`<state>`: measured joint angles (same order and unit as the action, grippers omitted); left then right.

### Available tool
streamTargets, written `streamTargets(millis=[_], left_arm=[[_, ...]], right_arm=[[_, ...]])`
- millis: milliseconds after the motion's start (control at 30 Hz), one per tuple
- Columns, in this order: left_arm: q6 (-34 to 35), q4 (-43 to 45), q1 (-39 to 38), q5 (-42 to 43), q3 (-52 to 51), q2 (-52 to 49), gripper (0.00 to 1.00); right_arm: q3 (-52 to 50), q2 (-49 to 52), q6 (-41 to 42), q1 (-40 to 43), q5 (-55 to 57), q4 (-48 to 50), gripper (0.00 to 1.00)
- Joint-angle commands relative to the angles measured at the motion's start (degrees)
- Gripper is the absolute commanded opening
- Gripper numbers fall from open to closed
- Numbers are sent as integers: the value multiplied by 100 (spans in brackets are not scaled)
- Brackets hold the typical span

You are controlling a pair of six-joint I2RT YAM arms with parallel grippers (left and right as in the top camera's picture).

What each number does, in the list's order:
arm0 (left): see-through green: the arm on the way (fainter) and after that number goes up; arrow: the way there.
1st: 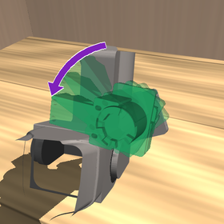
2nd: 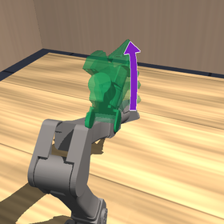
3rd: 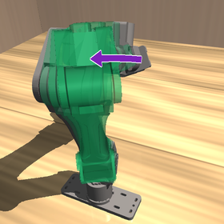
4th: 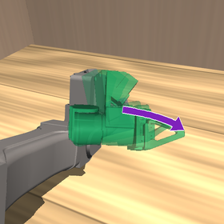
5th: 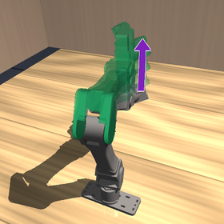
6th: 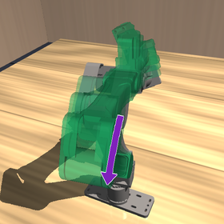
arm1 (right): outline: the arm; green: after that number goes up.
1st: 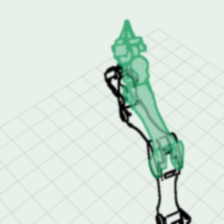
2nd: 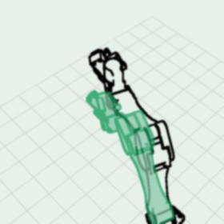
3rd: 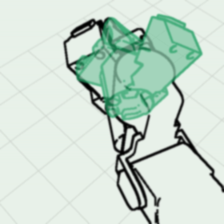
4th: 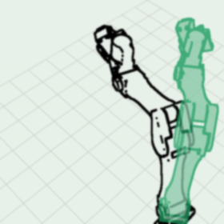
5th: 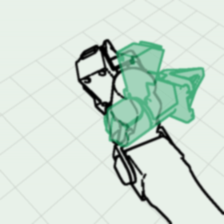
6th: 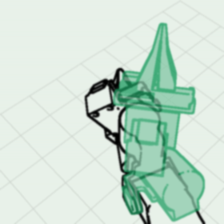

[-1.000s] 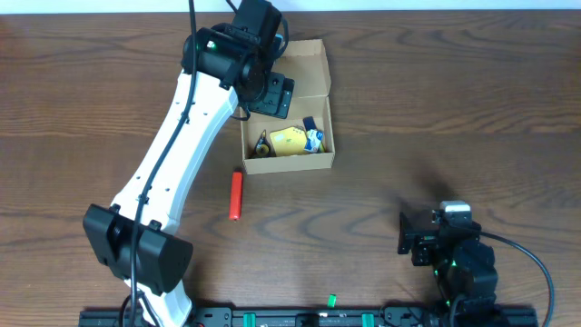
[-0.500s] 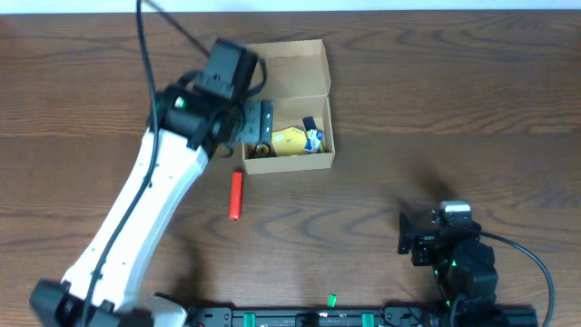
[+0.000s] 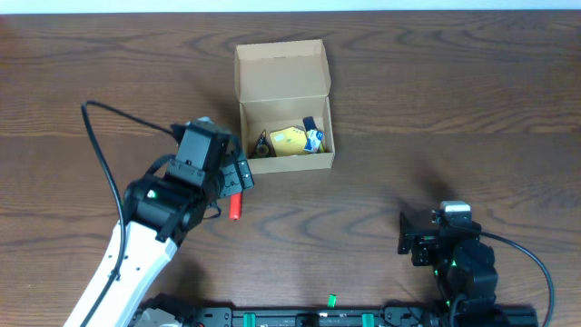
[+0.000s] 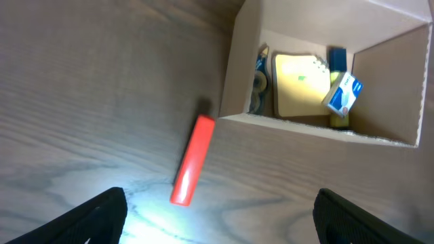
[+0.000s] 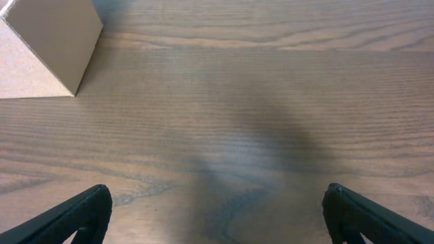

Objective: Pack container
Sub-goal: 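Move the left gripper down to the red stapler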

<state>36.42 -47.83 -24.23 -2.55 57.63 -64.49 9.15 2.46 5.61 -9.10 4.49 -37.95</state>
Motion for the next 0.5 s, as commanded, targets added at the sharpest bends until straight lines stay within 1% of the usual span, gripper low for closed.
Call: streamTargets(millis=[0,167,467], left_arm=[[734,210,-24,-31,-389,205,88],[1241,562,-24,90,-946,354,87],[1257,785,-24,376,-1486,365,89]], right_arm=[[-15,-42,-55,57,-7,-22,99],[-15,-42,-52,57,-7,-22,99],[-15,-42,-52,57,-4,-22,99]])
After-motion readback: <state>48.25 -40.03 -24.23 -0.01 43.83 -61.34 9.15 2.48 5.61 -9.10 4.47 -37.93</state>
